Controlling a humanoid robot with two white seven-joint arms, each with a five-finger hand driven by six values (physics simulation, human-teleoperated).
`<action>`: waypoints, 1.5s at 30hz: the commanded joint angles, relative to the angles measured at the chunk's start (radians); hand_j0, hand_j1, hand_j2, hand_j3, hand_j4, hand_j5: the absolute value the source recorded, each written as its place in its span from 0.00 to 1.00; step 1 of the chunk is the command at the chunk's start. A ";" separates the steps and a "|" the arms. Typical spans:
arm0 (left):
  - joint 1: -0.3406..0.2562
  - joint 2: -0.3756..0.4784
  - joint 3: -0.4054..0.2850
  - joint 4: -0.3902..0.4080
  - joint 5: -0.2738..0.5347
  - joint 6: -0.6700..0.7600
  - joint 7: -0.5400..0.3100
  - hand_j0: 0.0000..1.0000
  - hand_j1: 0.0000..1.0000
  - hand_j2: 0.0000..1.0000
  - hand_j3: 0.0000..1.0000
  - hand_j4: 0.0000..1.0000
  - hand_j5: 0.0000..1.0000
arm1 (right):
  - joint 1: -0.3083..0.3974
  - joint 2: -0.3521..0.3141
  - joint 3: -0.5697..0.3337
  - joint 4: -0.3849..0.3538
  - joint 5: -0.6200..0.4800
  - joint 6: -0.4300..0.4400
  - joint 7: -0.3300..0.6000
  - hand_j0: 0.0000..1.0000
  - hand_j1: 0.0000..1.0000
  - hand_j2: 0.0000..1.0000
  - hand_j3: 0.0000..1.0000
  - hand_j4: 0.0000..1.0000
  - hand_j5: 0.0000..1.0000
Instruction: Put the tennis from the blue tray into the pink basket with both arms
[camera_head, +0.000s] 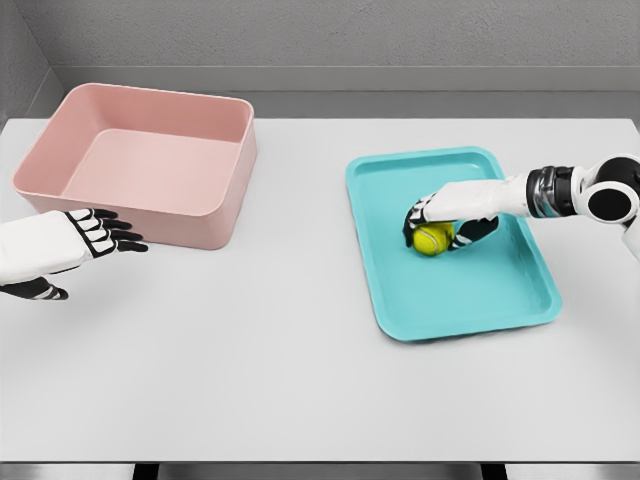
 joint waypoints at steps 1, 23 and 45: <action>0.000 0.002 0.000 -0.001 0.006 0.001 0.000 1.00 1.00 1.00 1.00 1.00 1.00 | 0.000 0.000 -0.001 0.000 -0.004 0.001 0.000 0.45 0.45 0.45 0.45 0.45 0.45; 0.000 0.002 0.000 0.005 0.006 0.001 0.000 1.00 1.00 1.00 1.00 1.00 1.00 | 0.008 -0.099 -0.086 -0.331 -0.015 0.001 0.000 0.42 0.42 0.42 0.42 0.42 0.42; 0.002 0.011 0.001 0.007 0.006 0.001 0.002 1.00 1.00 1.00 1.00 1.00 1.00 | 0.051 0.147 -0.064 -0.467 0.040 0.001 0.000 0.41 0.41 0.41 0.41 0.41 0.41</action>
